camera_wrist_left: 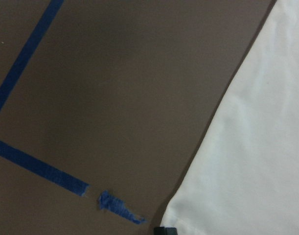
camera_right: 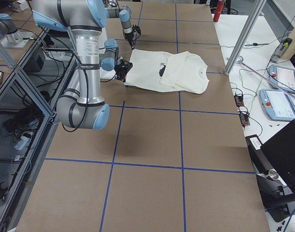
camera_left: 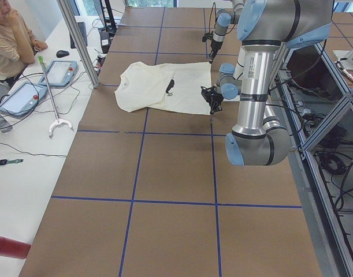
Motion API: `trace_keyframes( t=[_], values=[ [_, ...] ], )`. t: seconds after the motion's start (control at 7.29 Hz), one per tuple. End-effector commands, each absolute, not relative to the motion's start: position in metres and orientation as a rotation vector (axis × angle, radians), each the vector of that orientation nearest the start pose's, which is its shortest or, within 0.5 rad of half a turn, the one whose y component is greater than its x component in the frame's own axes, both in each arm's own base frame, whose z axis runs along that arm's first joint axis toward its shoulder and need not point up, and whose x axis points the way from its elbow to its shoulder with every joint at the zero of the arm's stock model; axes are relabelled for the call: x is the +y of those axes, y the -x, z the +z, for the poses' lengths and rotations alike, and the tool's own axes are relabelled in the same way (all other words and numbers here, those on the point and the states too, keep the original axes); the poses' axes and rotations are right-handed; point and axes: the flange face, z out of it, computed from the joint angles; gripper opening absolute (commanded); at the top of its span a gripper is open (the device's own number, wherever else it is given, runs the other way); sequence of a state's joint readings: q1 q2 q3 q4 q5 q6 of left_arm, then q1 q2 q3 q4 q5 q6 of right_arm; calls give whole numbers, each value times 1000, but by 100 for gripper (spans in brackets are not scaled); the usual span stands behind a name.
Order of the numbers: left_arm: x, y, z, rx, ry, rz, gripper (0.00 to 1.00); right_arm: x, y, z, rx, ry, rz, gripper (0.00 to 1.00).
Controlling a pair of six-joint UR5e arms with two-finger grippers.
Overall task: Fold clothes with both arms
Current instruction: 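Grasp both near hem corners with the left and right grippers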
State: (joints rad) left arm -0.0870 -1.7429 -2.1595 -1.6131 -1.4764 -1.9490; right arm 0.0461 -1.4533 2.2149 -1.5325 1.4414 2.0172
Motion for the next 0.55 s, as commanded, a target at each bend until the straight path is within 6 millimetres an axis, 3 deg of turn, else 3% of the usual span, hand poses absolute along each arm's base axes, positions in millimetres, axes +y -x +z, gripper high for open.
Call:
trace_keyframes(
  t=[0.0, 0.14, 0.27, 0.41],
  values=[
    [-174, -464, 271, 895, 112, -435, 0, -169, 441, 300, -846, 47, 522, 0],
    [-170, -436, 240, 972, 146, -414, 0, -162, 414, 293, -857, 92, 518, 0],
    [-168, -420, 224, 1014, 156, -408, 0, -156, 380, 282, -877, 137, 507, 0],
    [-172, -404, 208, 1059, 164, -411, 0, -159, 360, 265, -921, 141, 513, 0]
  ],
)
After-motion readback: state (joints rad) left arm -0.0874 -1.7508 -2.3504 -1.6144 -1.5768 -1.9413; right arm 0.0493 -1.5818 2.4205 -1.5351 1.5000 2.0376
